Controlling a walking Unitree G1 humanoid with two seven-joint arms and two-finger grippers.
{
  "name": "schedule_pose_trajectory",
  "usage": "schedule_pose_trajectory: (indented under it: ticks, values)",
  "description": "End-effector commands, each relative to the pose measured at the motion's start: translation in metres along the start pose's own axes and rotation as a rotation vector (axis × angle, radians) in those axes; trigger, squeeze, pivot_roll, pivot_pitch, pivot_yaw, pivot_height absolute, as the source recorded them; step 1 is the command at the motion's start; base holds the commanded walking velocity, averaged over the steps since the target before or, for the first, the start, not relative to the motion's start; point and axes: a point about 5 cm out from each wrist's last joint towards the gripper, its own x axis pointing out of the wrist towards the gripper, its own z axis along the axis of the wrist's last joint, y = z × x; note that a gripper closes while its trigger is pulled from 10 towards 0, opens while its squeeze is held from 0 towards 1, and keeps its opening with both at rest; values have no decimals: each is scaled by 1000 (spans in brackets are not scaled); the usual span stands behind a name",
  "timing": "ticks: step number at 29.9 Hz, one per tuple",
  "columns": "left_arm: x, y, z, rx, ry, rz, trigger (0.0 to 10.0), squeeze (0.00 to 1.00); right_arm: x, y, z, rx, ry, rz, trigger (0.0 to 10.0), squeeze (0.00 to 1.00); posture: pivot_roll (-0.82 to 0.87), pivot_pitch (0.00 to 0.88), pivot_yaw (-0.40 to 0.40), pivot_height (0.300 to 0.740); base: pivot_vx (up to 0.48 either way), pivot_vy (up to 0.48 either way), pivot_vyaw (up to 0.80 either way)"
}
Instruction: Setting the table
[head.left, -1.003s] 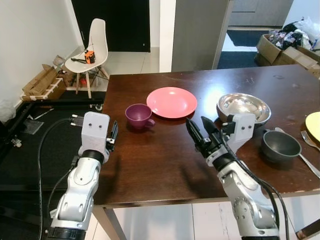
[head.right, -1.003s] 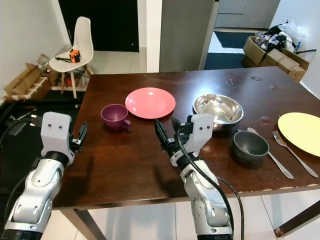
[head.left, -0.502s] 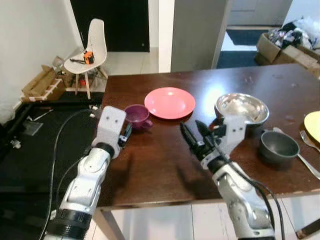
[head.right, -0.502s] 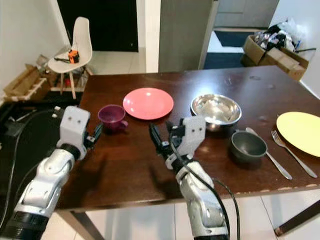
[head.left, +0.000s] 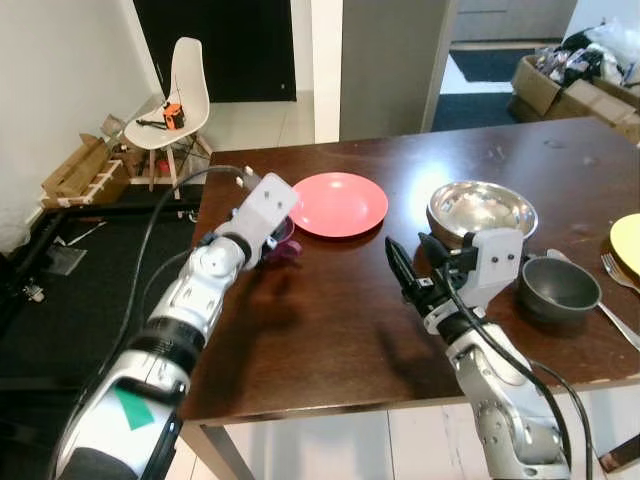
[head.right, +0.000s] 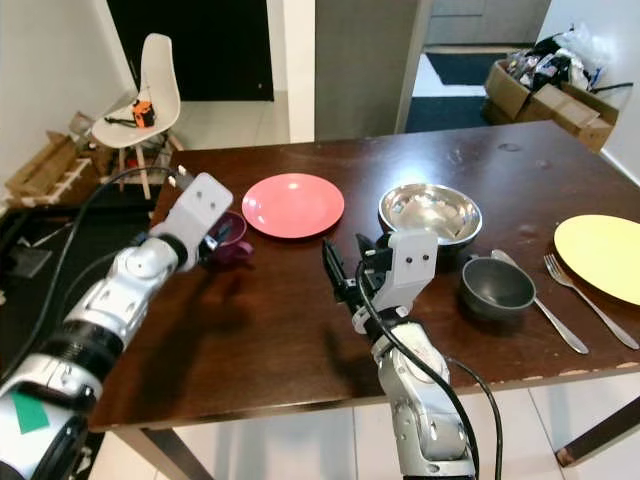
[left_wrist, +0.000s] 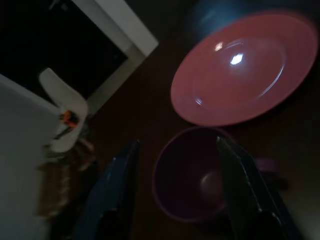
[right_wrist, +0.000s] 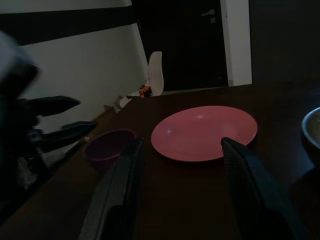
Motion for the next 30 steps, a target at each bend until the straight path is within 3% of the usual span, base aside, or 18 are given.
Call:
schedule_pose_trajectory:
  ticks: [1,3,7,15,18,21,24,30]
  values:
    - [4,-3,-4,77,38,22,10000,0,0,6,1,2,0,13,10000,0,-63,46,179,740,0,0,0]
    - [9,-2,2,138,47,66,10000,0,2,8,5,5,-12,16,10000,0,-64,53,181,740,0,0,0]
    - [12,-6,8,266,50,54,10000,0,2,13,10,8,-27,27,10000,0,-61,81,190,740,0,0,0]
    - [15,4,9,358,68,51,10000,0,-3,19,12,24,-26,28,10000,0,-51,124,202,740,0,0,0]
    - [15,16,3,422,106,55,10000,0,-7,21,10,37,-14,19,10000,0,-41,142,209,740,0,0,0]
    - [14,17,-2,450,128,46,10000,0,-7,21,10,40,-11,15,10000,0,-39,146,212,740,0,0,0]
    - [12,8,-12,504,156,-19,10000,0,-7,22,10,42,-9,13,10000,0,-42,150,214,740,0,0,0]
    - [10,-9,-20,510,161,-118,10000,0,-8,23,11,44,-9,11,10000,0,-53,149,214,740,0,0,0]
